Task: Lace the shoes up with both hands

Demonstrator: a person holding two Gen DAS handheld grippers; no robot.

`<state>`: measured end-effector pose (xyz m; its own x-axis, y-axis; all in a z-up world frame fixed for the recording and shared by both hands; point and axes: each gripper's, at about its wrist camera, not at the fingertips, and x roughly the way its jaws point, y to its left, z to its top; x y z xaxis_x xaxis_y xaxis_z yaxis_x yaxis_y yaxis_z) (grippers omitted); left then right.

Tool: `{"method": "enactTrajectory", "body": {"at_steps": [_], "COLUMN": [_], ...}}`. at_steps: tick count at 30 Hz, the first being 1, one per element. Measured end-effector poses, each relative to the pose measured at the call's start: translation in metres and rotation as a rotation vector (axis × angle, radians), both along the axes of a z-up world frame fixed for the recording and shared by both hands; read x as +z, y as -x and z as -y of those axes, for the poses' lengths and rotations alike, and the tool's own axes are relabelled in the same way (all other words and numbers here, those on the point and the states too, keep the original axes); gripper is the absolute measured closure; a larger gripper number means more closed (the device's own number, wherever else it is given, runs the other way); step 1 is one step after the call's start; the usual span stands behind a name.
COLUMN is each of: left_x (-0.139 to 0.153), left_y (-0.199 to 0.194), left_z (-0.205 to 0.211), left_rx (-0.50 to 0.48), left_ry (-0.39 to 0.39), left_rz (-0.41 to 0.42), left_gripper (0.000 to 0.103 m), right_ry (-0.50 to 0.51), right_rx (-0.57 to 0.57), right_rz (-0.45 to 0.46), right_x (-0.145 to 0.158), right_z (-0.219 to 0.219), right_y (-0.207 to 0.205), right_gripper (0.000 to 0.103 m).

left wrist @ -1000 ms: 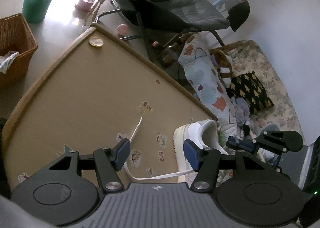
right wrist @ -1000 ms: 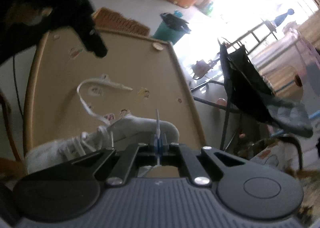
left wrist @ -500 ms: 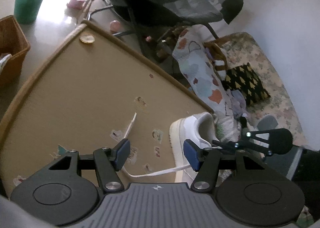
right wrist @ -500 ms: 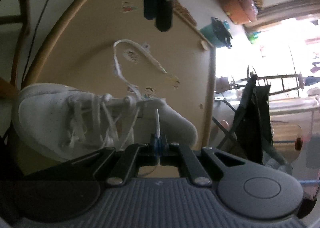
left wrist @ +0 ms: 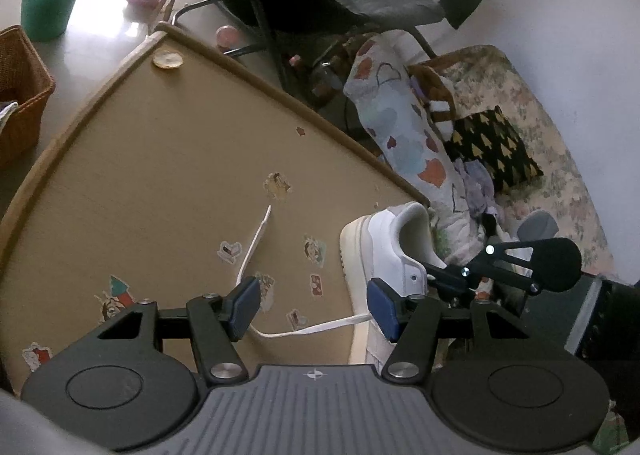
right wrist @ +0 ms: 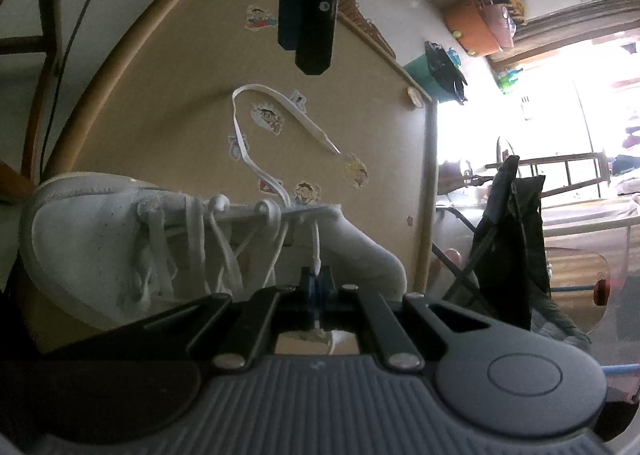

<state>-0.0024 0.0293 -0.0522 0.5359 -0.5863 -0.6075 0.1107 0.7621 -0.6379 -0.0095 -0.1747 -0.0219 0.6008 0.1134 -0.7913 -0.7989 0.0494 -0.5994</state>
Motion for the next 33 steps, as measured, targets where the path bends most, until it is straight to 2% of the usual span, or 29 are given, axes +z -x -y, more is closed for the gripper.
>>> {"method": "enactTrajectory", "body": {"at_steps": [20,33], "left_x": [-0.006,-0.003], "left_y": [-0.002,-0.001], "left_z": [-0.005,-0.004], "left_rx": [-0.014,-0.035], "left_ry": [-0.010,-0.004], "left_rz": [-0.009,-0.004], "left_gripper": [0.042,0.042], "right_ry": [-0.074,-0.086], "right_rx": [-0.051,-0.035], "right_rz": [-0.005,-0.024], "right_x": [0.011,0.009], "right_z": [0.005,-0.003], "right_y": [-0.002,-0.003], "right_gripper": [0.101,0.101]}}
